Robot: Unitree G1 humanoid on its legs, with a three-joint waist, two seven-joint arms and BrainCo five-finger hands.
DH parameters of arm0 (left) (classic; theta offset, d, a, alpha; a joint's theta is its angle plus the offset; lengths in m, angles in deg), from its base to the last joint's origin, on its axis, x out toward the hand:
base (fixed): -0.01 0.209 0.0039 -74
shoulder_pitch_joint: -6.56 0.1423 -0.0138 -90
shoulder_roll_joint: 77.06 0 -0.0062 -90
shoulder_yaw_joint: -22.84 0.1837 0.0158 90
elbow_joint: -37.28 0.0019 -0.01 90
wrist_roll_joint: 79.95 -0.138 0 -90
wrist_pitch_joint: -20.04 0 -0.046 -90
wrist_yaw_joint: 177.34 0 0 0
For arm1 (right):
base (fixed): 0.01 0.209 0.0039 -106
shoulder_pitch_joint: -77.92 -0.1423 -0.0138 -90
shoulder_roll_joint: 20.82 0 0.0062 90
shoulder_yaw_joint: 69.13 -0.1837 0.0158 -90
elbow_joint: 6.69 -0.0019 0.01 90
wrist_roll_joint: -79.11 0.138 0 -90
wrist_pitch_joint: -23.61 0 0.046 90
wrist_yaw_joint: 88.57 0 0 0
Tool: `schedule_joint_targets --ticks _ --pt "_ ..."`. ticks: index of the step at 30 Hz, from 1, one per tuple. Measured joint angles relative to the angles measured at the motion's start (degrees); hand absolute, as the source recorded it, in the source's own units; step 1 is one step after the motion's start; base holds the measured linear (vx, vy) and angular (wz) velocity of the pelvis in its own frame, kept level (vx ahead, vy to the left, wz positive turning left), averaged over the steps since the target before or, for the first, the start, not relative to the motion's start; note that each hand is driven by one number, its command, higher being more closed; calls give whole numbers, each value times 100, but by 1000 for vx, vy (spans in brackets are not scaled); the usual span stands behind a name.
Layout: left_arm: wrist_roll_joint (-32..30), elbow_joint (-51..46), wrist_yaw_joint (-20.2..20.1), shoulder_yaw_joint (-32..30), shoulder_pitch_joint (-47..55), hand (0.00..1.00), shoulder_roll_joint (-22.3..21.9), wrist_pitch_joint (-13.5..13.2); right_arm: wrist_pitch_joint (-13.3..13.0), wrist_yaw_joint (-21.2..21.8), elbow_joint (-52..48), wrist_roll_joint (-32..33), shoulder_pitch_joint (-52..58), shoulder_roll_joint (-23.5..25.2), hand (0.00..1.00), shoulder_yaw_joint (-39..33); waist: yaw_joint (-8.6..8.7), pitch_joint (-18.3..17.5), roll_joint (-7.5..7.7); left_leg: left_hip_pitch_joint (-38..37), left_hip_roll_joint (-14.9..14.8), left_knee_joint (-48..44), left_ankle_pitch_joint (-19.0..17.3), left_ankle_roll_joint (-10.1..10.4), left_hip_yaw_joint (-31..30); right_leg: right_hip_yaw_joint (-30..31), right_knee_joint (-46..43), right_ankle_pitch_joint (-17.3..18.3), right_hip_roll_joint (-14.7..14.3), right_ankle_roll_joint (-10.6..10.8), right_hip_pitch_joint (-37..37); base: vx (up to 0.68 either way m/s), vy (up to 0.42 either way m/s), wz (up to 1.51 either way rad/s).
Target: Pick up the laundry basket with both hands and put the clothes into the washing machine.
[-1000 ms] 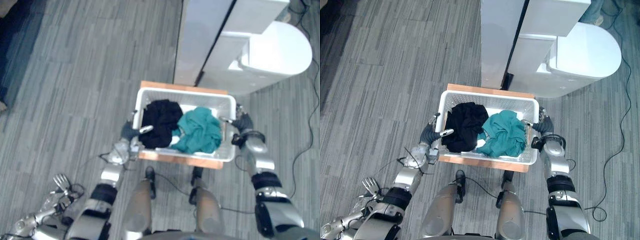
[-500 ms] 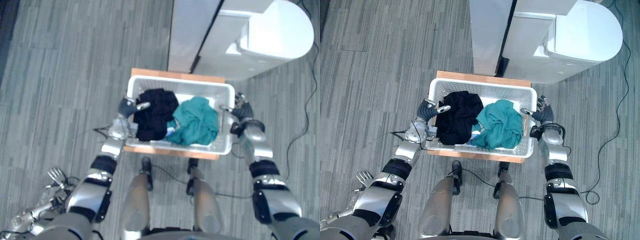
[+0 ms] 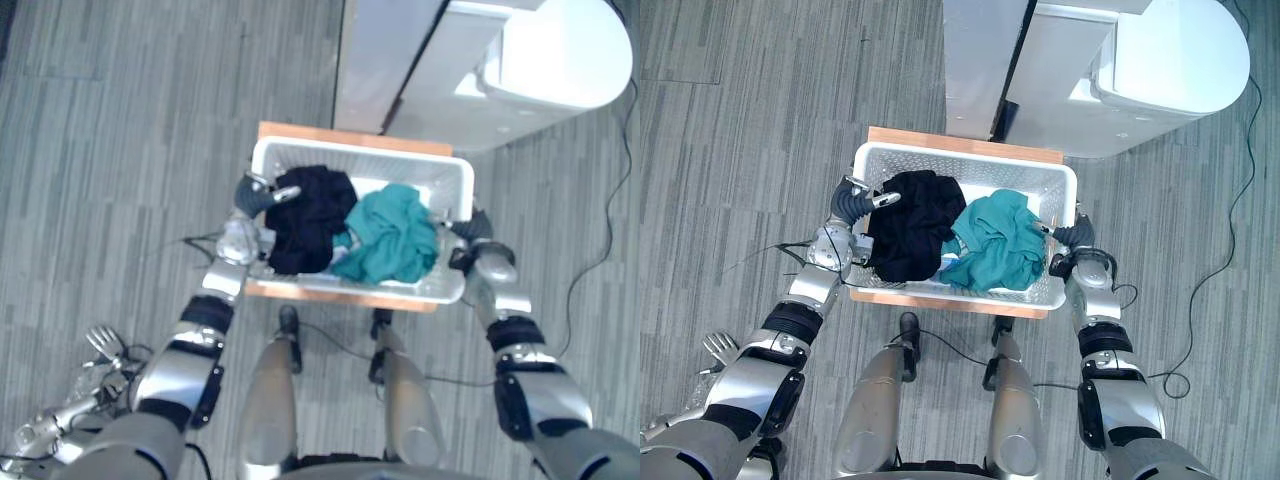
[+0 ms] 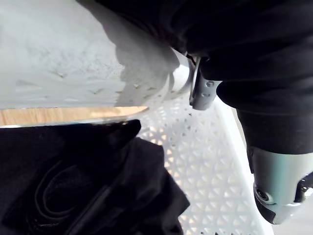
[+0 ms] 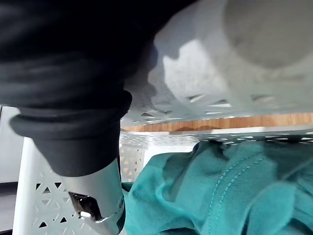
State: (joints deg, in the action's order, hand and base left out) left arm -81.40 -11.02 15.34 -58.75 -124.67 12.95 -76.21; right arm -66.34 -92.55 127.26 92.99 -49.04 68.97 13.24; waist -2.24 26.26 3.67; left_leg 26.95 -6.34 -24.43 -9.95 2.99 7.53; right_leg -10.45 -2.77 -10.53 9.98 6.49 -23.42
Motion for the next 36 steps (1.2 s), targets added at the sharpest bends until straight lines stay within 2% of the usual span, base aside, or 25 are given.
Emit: schedule_joint_targets --ticks 5,6,7,16,24,29,31,35,36 --pt "-93 2 17 -2 -42 0 11 -67 -149 -8 336 25 -107 2 0 169 -4 23 57 43 -6 3 4 2 -68 -63 1 0 2 0 0 -12 2 5" --pt "-98 2 17 -2 -45 100 12 -68 -161 -7 399 29 -110 2 0 176 -2 21 61 48 -5 4 7 6 -78 -71 1 0 2 0 0 -4 6 7" --pt "-148 2 19 -1 -51 100 12 -70 -184 -5 442 113 -107 2 100 191 0 16 70 60 -5 9 13 14 -106 -95 1 0 2 -1 1 -1 5 6" --pt "-157 243 35 7 -287 100 67 -80 -261 44 871 531 -183 -39 100 358 6 -15 125 60 -12 140 166 39 -219 -220 4 -2 0 -5 15 -1 -2 6" --pt "-172 557 -2 227 -385 100 240 -71 -284 42 1270 583 -283 -15 100 442 -14 -19 130 -155 -71 154 168 45 -182 -201 88 -23 -80 -34 216 2 -1 -1" --pt "-220 667 -48 356 -257 100 272 24 -135 42 1366 575 -222 -36 100 549 -13 -23 133 -419 -78 193 164 47 -96 -148 91 -23 -79 -33 419 2 13 -4" --pt "-362 683 -230 582 -95 100 372 101 -22 46 1372 566 -38 -2 100 553 -21 -41 132 -637 -75 261 163 48 -67 -114 97 -18 -70 -34 586 -2 20 -8" --pt "-541 511 -647 1066 569 100 436 217 164 70 1370 443 694 16 100 552 0 -502 90 -903 -37 457 164 48 -2 -101 188 48 -30 -9 782 35 20 -2" --pt "-607 370 -874 1224 976 100 438 265 286 138 1362 371 1077 -7 100 516 18 -711 36 -1054 -11 553 165 49 -17 -141 213 79 -13 14 918 72 25 8"
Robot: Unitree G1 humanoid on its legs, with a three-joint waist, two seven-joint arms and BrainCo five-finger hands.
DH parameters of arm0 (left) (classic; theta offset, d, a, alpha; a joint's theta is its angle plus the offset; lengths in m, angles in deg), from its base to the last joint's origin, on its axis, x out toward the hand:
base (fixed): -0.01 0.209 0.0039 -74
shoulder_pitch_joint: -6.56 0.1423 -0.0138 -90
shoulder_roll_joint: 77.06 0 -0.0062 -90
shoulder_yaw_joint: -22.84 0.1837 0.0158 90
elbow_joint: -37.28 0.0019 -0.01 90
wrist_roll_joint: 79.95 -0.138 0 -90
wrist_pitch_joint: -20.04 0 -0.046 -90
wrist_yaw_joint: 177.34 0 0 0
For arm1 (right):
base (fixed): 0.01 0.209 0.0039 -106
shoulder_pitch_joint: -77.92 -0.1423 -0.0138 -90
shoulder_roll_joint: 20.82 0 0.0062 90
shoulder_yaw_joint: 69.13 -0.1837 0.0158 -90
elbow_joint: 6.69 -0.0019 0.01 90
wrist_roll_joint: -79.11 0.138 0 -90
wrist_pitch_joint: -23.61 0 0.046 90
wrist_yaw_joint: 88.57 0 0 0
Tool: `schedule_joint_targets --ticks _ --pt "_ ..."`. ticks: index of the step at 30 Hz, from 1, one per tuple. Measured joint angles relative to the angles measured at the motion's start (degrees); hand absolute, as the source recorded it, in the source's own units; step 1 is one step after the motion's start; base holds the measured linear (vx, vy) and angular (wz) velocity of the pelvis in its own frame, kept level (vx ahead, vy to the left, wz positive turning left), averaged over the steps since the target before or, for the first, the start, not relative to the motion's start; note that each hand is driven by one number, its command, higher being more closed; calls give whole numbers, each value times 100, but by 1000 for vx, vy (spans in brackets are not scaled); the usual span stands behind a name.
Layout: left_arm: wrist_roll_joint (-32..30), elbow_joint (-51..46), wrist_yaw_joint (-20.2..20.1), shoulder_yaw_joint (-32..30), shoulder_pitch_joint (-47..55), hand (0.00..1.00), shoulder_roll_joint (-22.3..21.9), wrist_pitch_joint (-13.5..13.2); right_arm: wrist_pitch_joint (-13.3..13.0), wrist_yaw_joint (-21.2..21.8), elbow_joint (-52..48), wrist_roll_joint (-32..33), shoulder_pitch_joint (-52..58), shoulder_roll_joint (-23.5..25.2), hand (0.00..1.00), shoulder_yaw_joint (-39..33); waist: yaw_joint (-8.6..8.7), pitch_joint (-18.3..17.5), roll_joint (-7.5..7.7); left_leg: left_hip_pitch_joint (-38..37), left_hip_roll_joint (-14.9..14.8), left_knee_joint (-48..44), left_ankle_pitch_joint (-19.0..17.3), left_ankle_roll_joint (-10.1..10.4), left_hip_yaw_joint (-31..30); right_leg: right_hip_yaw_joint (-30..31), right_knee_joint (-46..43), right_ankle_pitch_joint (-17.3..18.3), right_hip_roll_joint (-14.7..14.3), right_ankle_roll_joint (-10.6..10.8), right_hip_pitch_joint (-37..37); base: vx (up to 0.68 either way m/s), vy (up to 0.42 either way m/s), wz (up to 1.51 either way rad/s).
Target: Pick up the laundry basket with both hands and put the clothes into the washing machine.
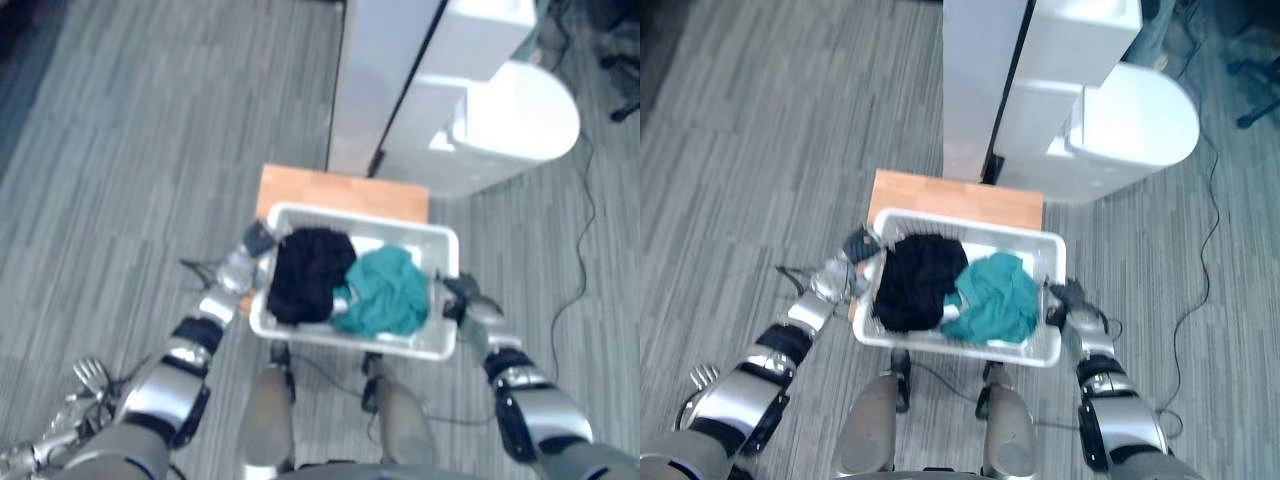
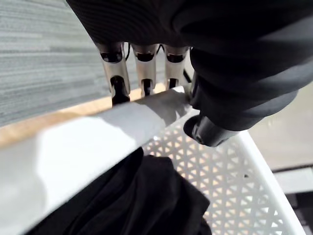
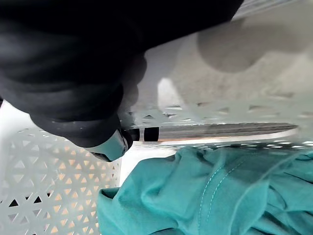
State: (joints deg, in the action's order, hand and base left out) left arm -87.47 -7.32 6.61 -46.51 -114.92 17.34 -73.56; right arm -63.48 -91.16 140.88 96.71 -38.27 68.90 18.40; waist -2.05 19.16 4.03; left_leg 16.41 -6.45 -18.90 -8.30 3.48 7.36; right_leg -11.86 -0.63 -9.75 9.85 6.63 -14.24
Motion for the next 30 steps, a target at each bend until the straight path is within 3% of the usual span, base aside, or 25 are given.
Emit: schedule_joint_targets --ticks 3,8,14,17,30 --pt "-60 -246 -249 76 771 100 -70 88 61 58 -87 -45 606 -11 100 -78 135 -390 -94 -179 57 171 10 8 -13 -55 106 21 34 11 178 64 26 7" --pt "-107 -726 -620 -62 1844 100 -105 125 134 188 -746 -255 1528 -18 100 -224 136 -895 -173 -588 118 668 174 50 -2 -122 500 -28 22 33 540 60 -4 3" --pt "62 -1484 -636 -674 2529 100 -407 124 117 289 -1502 -254 1953 -1 100 -502 123 -1207 -365 -1013 136 1118 355 112 -73 -220 628 -64 -28 20 853 42 -20 6" --pt "235 -1838 -624 -1004 2813 100 -561 116 108 293 -1804 -244 2188 107 100 -631 118 -1397 -373 -1202 138 1221 360 116 -77 -220 635 -44 -60 41 990 9 -3 -1" --pt "279 -1895 -500 -1237 3066 100 -803 135 99 285 -1838 -186 2625 403 100 -831 135 -1551 -366 -1541 131 1523 468 189 -65 -205 666 41 -74 44 1186 -19 -5 -1"
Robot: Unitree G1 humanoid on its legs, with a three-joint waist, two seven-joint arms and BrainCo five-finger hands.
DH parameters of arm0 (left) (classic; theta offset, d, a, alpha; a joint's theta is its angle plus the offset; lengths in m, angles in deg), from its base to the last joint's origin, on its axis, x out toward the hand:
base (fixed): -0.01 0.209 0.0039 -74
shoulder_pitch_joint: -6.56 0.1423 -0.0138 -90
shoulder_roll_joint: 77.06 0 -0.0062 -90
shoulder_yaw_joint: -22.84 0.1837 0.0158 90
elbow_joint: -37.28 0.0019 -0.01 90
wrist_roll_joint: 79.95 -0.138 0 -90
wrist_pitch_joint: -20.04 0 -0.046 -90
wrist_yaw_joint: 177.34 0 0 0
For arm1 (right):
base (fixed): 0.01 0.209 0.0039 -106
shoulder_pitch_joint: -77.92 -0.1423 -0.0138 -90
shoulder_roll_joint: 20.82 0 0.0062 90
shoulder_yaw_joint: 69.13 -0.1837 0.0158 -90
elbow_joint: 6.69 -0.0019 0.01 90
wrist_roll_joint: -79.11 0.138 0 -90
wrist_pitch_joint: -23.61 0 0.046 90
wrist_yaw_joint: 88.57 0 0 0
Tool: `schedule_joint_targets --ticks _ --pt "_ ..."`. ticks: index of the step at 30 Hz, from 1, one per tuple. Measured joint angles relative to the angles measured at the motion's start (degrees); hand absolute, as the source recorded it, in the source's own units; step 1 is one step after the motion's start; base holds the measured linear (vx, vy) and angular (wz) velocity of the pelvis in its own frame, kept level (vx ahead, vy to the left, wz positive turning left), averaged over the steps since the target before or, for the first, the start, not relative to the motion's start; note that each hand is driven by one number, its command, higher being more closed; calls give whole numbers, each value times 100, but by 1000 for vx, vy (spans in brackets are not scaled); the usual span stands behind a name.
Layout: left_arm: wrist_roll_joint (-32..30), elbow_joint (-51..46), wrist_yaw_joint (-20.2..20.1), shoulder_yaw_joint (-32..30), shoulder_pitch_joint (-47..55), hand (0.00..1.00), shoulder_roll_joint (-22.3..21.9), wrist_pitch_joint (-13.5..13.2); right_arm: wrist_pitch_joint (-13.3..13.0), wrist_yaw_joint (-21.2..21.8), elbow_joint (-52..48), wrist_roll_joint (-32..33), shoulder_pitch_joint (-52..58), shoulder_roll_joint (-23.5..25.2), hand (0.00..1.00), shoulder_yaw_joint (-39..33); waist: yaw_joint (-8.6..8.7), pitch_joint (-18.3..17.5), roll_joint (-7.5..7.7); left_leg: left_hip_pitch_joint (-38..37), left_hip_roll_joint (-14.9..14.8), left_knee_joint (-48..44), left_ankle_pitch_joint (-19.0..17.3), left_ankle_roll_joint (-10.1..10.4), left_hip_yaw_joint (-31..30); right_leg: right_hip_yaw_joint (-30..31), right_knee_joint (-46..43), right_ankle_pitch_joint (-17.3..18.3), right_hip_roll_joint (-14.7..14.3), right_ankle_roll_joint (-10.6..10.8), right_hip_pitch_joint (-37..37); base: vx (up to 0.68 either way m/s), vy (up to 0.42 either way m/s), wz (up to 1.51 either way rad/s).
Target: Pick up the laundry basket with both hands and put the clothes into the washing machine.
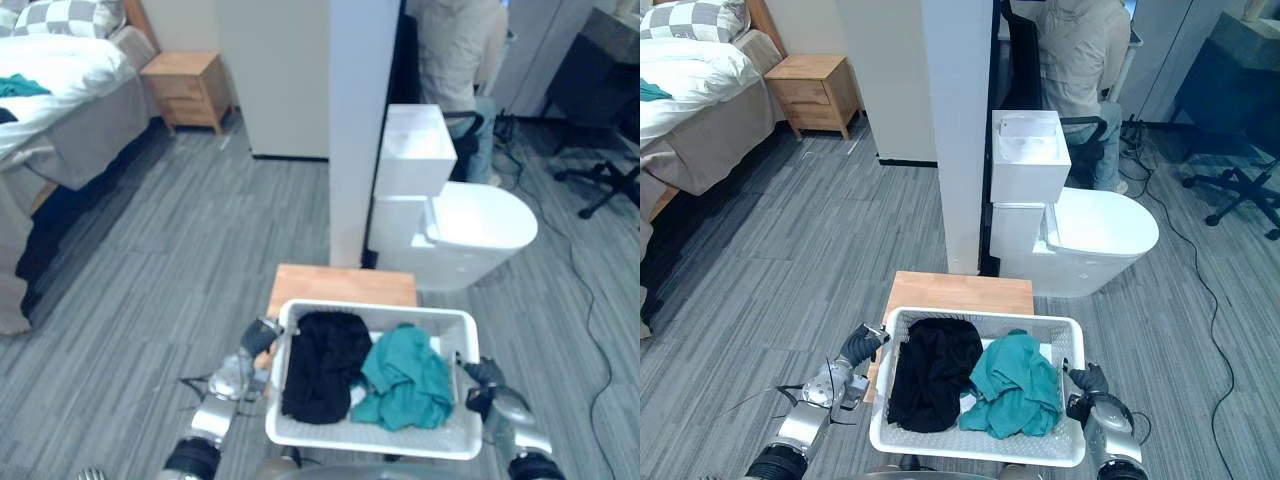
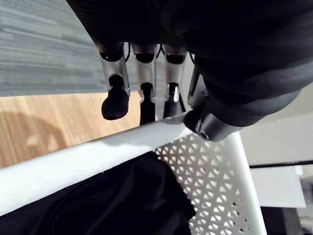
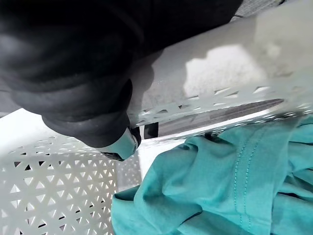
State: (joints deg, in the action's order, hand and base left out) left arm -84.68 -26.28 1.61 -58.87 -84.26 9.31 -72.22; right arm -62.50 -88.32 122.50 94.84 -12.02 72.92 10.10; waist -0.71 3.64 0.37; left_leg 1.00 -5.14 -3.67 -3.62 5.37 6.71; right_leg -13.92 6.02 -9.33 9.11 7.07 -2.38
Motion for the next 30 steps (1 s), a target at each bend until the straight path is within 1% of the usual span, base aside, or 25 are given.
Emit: schedule_joint_targets --ticks 4,8,17,23,27,28,29,30 --pt "-2 -6 24 -29 0 100 -53 6 0 -1 0 9 47 8 100 -15 7 -28 -2 -84 3 121 63 -15 2 2 0 -8 -7 -14 11 8 -2 0" --pt "-17 -169 139 -158 -1 100 -104 5 -1 -9 0 167 49 85 100 -49 15 -40 1 -89 14 159 68 -17 -15 -11 -1 -11 -14 -18 9 8 -1 0" --pt "-78 -62 232 -190 -37 100 -101 1 -4 -27 190 200 34 184 100 -52 17 -44 0 -87 25 178 67 -21 -36 -23 0 -8 -12 -13 1 3 0 0" --pt "-171 831 244 -115 -497 100 -101 18 -5 -60 571 211 -134 136 100 -2 20 -52 11 5 35 178 71 -24 -31 -14 1 -9 -7 -14 -100 -15 -3 -1" --pt "-224 1603 356 87 -1156 100 -74 84 5 -156 1049 220 -543 43 100 95 45 -47 11 306 46 167 153 -37 -22 5 0 -84 2 -39 -404 -39 -11 -2" --pt "-244 1723 400 96 -1286 100 -61 93 6 -165 1148 225 -698 22 100 133 76 -26 13 405 51 167 195 -52 -18 12 -1 -132 3 -67 -509 -40 4 -2" --pt "-255 1829 473 112 -1459 100 -32 121 6 -210 1211 229 -909 -20 100 196 143 38 6 525 56 155 234 -62 -18 17 -2 -189 6 -74 -630 -40 8 -1" --pt "-255 1881 506 112 -1559 100 -26 130 6 -255 1224 239 -1014 -46 100 237 156 113 6 552 59 147 245 -60 -15 19 -5 -211 8 -74 -659 -50 17 -5"
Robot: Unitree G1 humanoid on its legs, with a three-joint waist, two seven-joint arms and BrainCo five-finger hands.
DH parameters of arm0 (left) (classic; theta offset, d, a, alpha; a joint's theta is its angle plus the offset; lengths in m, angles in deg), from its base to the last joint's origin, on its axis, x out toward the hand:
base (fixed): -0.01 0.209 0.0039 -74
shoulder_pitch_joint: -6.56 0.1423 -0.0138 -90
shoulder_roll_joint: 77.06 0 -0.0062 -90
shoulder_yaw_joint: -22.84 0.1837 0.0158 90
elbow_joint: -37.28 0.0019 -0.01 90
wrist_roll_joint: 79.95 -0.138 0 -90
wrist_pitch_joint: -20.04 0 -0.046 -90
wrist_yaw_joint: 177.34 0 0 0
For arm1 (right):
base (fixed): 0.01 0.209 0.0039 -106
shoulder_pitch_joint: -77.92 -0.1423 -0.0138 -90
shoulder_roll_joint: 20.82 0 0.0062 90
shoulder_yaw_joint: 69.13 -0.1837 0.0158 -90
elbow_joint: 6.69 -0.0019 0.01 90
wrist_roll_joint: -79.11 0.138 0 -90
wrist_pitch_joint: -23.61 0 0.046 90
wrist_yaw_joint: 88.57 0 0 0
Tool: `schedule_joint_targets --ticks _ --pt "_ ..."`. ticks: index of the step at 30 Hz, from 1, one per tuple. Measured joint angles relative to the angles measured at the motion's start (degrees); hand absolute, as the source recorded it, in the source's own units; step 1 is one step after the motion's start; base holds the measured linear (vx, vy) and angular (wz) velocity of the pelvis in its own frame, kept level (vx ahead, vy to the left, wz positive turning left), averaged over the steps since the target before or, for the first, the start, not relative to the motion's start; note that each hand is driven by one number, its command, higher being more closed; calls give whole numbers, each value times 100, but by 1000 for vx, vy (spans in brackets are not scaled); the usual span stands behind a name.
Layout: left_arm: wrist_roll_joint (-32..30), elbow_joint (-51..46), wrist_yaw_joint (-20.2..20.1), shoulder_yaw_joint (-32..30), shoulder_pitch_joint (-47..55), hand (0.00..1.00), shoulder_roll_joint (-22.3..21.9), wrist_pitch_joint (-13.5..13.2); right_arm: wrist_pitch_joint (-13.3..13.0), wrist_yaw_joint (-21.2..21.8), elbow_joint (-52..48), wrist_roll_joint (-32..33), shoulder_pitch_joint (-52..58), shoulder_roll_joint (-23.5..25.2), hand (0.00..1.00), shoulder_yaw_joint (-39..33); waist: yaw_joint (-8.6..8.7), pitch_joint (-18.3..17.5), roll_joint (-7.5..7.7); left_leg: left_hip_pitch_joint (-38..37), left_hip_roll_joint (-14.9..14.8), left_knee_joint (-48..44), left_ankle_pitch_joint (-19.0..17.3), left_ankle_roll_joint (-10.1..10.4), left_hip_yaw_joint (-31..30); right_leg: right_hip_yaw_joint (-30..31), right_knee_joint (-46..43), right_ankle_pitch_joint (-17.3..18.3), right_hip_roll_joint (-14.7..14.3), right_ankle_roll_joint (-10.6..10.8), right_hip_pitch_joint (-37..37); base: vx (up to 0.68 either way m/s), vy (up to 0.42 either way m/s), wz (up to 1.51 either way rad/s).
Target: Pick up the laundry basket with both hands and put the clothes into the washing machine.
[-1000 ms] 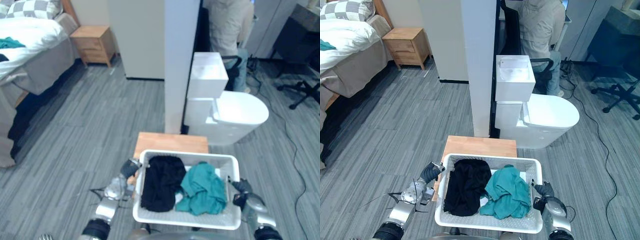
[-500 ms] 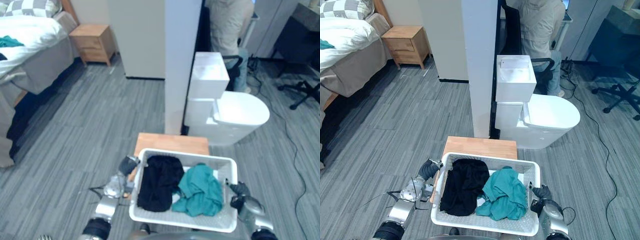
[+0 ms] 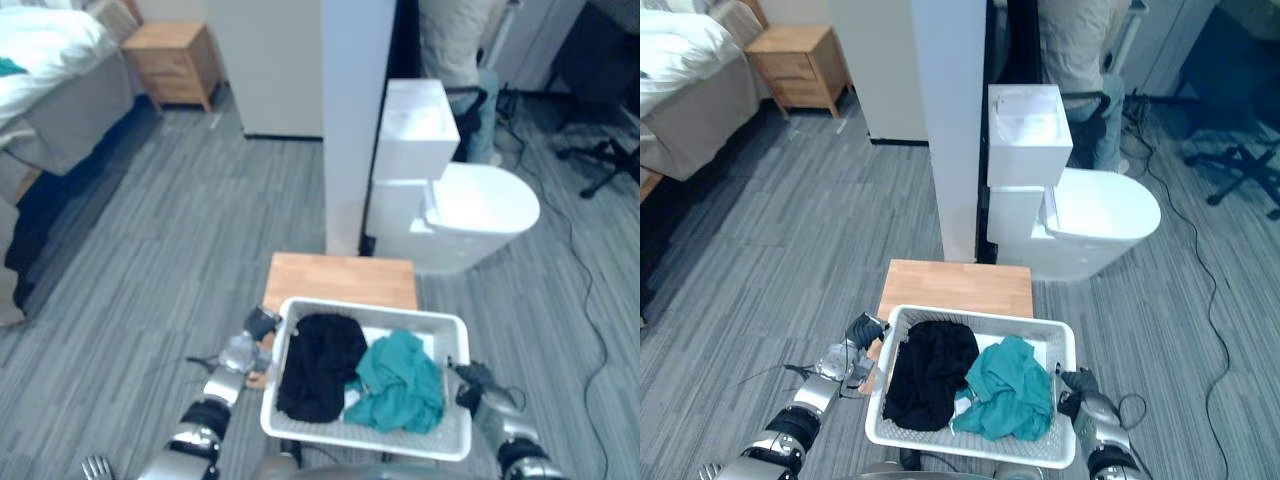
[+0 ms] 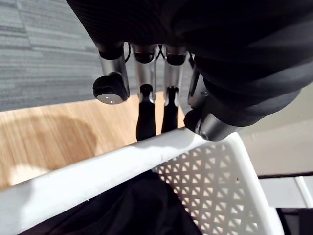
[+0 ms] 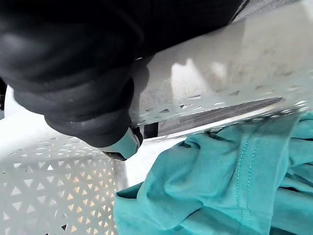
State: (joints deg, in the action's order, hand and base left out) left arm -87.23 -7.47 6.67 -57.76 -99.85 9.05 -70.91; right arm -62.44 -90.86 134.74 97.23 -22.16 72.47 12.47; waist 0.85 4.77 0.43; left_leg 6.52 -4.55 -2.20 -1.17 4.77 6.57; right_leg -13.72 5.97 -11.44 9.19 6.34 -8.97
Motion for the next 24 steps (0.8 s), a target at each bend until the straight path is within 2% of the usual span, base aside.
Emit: schedule_joint_targets --ticks 2,4,7,13,15,19,21,22,24 --pt "4 34 143 3 -507 100 8 49 1 -72 24 49 -484 -142 100 26 -12 344 8 284 -4 -198 4 -2 37 63 -24 -131 7 -41 -214 -95 25 -8" --pt "4 34 183 3 -758 100 39 50 1 -97 78 60 -729 -202 100 26 -18 420 18 528 -18 -323 3 -2 62 112 -24 -209 1 -61 -415 -80 14 -7" --pt "5 35 300 4 -1381 100 175 56 68 -135 195 158 -1474 -380 100 59 -14 787 26 992 -63 -682 -15 -10 87 175 -26 -317 -18 -128 -737 -99 -4 -6" --pt "30 196 517 73 -2550 100 379 50 131 -148 567 161 -2883 -895 100 265 -29 1471 40 1930 -343 -1752 -327 32 126 265 -29 -375 -150 -134 -1223 -142 -16 -12" --pt "49 273 527 153 -2970 100 477 58 133 -152 599 162 -3176 -1042 100 264 -38 1641 47 2113 -369 -1906 -344 19 92 261 -169 -386 -156 -135 -1389 -146 -20 -3" --pt "45 512 627 185 -3401 100 672 102 132 -126 598 210 -3403 -1114 100 265 -44 1754 105 2348 -405 -2010 -363 3 140 246 -286 -372 -139 -135 -1639 -103 -17 -5" --pt "39 534 623 232 -3466 100 685 139 130 -122 593 220 -3506 -1134 100 265 -49 1841 98 2394 -455 -1998 -365 -7 139 147 -283 -227 -142 -73 -1675 -51 -22 -12" --pt "33 539 627 231 -3467 0 643 174 130 -119 566 268 -3522 -1130 100 266 -63 1850 102 2431 -490 -1980 -365 -11 145 63 -284 -204 -147 -62 -1726 -39 -34 -7" --pt "-10 547 611 225 -3473 0 638 199 105 -93 543 328 -3521 -1135 100 276 -65 1863 110 2501 -546 -2012 -357 6 133 -72 -315 -249 -162 -122 -1773 -18 -47 -2"
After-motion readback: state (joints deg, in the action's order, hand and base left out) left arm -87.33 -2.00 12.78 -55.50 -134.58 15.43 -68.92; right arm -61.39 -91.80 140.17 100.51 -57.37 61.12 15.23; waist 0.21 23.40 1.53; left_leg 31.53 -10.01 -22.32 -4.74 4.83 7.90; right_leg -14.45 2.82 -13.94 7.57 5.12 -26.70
